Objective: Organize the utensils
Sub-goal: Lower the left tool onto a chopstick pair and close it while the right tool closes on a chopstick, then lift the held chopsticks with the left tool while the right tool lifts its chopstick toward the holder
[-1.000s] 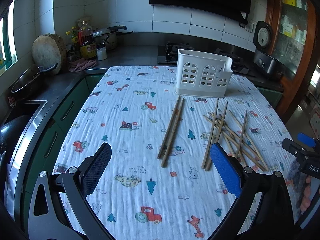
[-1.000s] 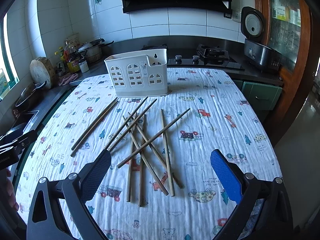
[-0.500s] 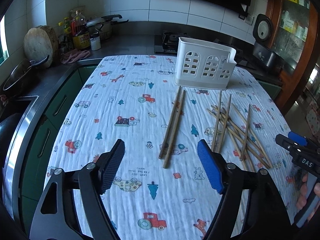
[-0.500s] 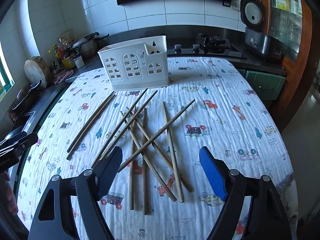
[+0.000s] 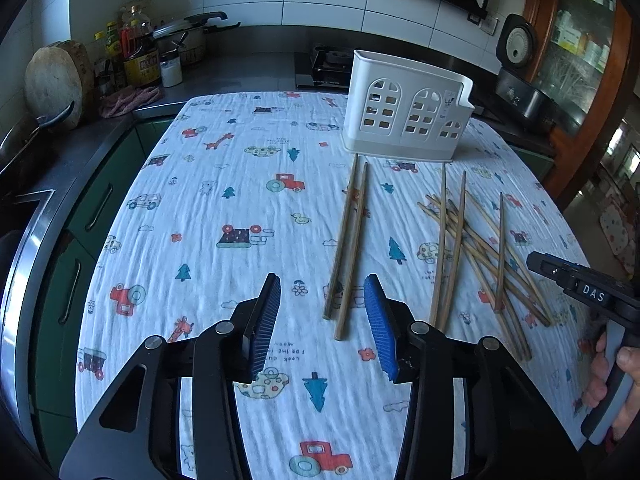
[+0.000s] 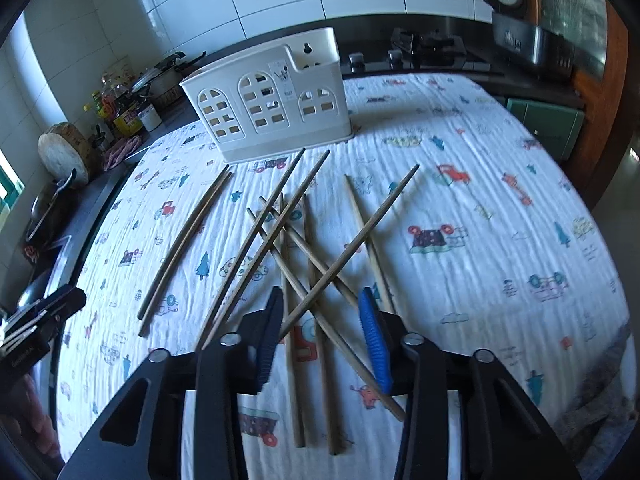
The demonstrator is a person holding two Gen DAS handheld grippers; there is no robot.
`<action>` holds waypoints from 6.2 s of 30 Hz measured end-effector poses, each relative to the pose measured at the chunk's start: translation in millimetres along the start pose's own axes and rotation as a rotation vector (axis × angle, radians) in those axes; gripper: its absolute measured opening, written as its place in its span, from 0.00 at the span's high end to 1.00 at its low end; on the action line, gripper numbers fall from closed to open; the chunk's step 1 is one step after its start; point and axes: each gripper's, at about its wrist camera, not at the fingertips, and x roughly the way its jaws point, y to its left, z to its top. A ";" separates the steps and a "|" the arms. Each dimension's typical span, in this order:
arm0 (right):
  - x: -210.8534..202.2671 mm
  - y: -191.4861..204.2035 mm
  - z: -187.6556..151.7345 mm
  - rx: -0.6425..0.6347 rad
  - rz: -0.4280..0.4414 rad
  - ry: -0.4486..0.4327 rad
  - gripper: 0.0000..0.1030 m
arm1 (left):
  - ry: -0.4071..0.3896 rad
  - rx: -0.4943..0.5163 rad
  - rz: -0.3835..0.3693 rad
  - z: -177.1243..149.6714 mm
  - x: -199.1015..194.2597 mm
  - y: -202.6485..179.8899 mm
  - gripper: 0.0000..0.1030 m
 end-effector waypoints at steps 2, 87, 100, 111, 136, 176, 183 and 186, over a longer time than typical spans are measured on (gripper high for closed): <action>6.2 -0.2 1.5 0.030 0.010 0.013 0.71 | 0.007 0.002 -0.004 1.0 3.8 2.6 0.60; 24.6 -3.0 -9.8 0.064 -0.104 -0.011 0.93 | 0.164 0.024 -0.081 22.0 114.6 -4.3 0.82; -6.1 -2.7 2.2 0.020 -0.112 -0.085 0.93 | 0.193 0.072 -0.058 20.8 114.2 -12.4 0.82; -12.5 -3.5 10.6 0.000 -0.103 -0.101 0.93 | 0.297 0.171 -0.016 32.0 120.8 -20.8 0.94; -51.1 4.5 89.5 -0.139 -0.041 -0.205 0.93 | 0.027 0.149 -0.192 93.2 24.0 -32.1 0.95; -40.4 39.9 266.0 -0.313 -0.023 -0.008 0.93 | -0.308 0.229 -0.141 299.7 -17.2 -90.0 0.95; -27.4 46.9 260.4 -0.331 -0.036 -0.008 0.93 | -0.253 0.206 -0.111 286.9 29.9 -85.6 0.95; -21.7 46.7 258.0 -0.333 -0.044 -0.008 0.93 | -0.237 0.204 -0.107 281.8 38.5 -80.9 0.95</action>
